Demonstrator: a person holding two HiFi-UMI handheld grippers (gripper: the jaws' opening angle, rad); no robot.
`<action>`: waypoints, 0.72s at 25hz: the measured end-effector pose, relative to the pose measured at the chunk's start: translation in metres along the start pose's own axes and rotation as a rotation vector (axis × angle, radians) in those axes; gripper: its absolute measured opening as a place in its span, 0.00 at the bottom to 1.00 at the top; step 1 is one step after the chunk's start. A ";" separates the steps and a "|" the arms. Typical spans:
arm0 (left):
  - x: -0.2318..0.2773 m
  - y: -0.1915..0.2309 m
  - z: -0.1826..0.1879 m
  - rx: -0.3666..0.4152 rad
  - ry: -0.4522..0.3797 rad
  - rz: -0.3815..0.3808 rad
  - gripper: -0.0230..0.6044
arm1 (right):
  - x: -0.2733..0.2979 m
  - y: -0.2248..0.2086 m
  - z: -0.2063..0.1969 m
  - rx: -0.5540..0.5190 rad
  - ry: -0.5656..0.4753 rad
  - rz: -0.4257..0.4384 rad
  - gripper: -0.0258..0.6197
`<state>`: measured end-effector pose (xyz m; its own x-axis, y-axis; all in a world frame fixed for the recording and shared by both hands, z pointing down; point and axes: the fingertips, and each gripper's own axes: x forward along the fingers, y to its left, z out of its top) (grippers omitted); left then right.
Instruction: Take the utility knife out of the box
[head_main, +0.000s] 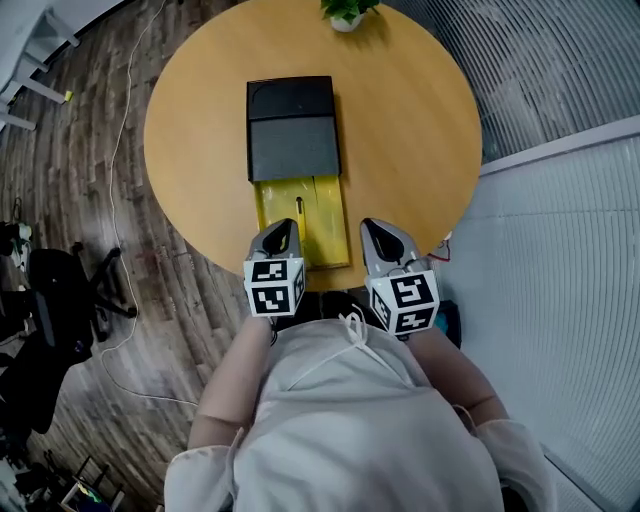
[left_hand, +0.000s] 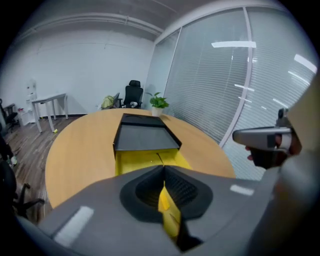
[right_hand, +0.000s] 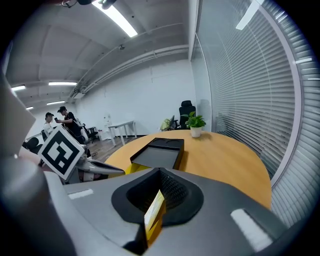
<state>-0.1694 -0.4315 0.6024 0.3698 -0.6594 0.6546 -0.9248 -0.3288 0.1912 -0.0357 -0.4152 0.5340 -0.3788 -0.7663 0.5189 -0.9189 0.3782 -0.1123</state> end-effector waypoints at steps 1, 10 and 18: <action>0.011 0.001 -0.004 0.000 0.029 -0.008 0.05 | 0.005 0.000 -0.001 0.002 0.006 -0.005 0.04; 0.080 0.011 -0.051 -0.042 0.254 -0.029 0.27 | 0.030 -0.011 -0.017 0.021 0.059 -0.064 0.04; 0.094 0.021 -0.051 0.054 0.304 0.095 0.20 | 0.028 -0.033 -0.022 0.088 0.076 -0.116 0.04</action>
<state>-0.1583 -0.4662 0.7050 0.2312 -0.4596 0.8575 -0.9449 -0.3161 0.0854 -0.0138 -0.4380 0.5707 -0.2632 -0.7593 0.5951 -0.9634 0.2398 -0.1200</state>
